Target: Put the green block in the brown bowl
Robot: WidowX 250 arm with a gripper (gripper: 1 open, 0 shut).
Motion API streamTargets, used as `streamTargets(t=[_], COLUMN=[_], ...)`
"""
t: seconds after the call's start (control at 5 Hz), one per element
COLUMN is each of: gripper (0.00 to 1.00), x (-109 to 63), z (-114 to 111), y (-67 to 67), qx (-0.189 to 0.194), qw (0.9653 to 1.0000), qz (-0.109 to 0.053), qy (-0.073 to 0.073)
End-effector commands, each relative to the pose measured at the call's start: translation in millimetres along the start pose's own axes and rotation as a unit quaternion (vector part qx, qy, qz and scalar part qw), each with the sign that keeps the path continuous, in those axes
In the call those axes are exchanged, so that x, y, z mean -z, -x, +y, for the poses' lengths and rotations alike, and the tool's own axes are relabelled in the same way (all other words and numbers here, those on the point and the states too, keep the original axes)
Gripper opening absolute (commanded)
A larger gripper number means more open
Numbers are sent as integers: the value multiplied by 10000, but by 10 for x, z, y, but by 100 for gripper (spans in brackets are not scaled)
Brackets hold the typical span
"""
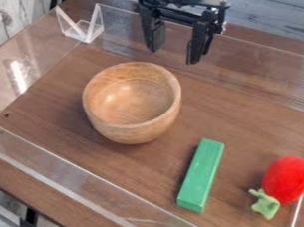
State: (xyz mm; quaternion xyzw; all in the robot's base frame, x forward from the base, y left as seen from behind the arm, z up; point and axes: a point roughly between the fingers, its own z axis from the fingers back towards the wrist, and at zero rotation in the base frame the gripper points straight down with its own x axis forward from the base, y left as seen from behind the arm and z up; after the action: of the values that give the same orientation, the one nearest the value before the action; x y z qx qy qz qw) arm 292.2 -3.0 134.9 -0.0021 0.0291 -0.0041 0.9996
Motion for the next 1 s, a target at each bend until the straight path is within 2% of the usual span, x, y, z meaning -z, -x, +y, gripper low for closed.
streamTargets(t=[0.0,0.2,0.4,0.6,0.8], gripper=[100,100,100,100,100], x=[199,378,465,607,781], z=[-120,-386,-696,-953,-1080], y=[269,546,769,958,1085], qx=[-431,-875,-1330,-1702,-1661], qw=[9990,9958,9908,9846,9845], qz=[73,108,-6,-149,-301], qy=[97,237,270,378,475])
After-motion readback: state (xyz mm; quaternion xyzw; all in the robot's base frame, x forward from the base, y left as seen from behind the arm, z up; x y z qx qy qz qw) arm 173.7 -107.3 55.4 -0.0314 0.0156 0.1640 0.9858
